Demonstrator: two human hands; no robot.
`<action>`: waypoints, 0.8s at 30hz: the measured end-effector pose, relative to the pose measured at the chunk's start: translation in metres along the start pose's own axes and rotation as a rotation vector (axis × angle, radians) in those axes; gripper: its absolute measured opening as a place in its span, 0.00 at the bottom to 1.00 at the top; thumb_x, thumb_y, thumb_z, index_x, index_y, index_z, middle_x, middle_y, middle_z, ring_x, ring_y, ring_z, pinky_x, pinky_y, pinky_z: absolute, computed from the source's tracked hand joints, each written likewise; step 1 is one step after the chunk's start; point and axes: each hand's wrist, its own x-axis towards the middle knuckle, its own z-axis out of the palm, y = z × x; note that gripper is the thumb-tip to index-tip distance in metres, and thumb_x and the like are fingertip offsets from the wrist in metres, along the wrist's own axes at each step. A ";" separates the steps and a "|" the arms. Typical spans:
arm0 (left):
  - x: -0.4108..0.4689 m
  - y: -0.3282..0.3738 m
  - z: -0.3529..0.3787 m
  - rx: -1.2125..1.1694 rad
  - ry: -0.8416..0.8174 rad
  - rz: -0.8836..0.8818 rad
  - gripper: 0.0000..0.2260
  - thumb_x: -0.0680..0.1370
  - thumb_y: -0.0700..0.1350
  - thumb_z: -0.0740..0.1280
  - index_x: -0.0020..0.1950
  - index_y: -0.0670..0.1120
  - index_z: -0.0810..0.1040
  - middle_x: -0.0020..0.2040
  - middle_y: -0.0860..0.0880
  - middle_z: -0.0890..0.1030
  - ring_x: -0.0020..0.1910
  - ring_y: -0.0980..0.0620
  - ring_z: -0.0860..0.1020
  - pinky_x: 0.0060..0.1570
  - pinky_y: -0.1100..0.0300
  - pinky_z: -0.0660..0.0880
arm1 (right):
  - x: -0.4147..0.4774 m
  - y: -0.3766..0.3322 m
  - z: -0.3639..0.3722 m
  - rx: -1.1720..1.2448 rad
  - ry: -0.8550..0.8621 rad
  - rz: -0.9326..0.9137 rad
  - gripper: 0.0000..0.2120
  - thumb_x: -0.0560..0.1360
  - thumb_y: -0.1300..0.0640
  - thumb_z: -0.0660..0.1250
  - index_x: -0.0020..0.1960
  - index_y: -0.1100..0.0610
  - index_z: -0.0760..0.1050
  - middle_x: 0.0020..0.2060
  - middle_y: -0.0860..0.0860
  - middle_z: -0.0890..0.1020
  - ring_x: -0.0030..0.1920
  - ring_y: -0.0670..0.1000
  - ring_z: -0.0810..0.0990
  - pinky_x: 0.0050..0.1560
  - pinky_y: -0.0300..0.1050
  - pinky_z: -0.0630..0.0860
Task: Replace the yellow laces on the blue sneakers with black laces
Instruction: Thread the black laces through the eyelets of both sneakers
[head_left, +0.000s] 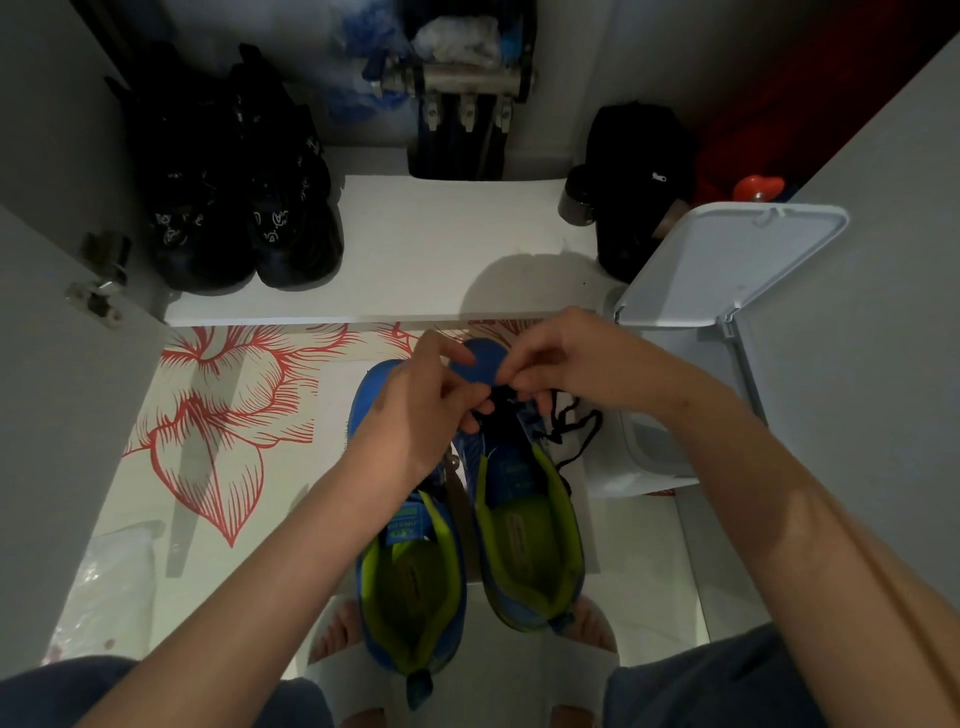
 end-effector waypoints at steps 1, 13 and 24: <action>0.001 0.000 -0.002 -0.005 0.021 0.002 0.06 0.78 0.40 0.65 0.54 0.45 0.71 0.36 0.51 0.81 0.25 0.64 0.74 0.24 0.73 0.67 | 0.000 0.003 -0.003 -0.019 0.024 0.008 0.08 0.74 0.66 0.68 0.48 0.55 0.80 0.34 0.52 0.83 0.31 0.46 0.80 0.40 0.36 0.76; 0.000 0.001 0.003 -0.204 0.055 -0.071 0.13 0.77 0.35 0.66 0.55 0.42 0.64 0.32 0.45 0.80 0.26 0.56 0.80 0.33 0.61 0.80 | 0.004 -0.009 0.019 0.133 -0.016 -0.015 0.19 0.71 0.61 0.73 0.61 0.58 0.75 0.45 0.52 0.82 0.39 0.48 0.81 0.47 0.40 0.78; 0.005 -0.008 0.009 -0.211 0.035 -0.299 0.09 0.82 0.42 0.57 0.49 0.37 0.72 0.33 0.43 0.78 0.22 0.56 0.77 0.26 0.63 0.75 | 0.005 -0.002 0.024 0.072 0.116 0.056 0.03 0.70 0.64 0.73 0.43 0.63 0.81 0.31 0.49 0.80 0.28 0.44 0.78 0.32 0.34 0.75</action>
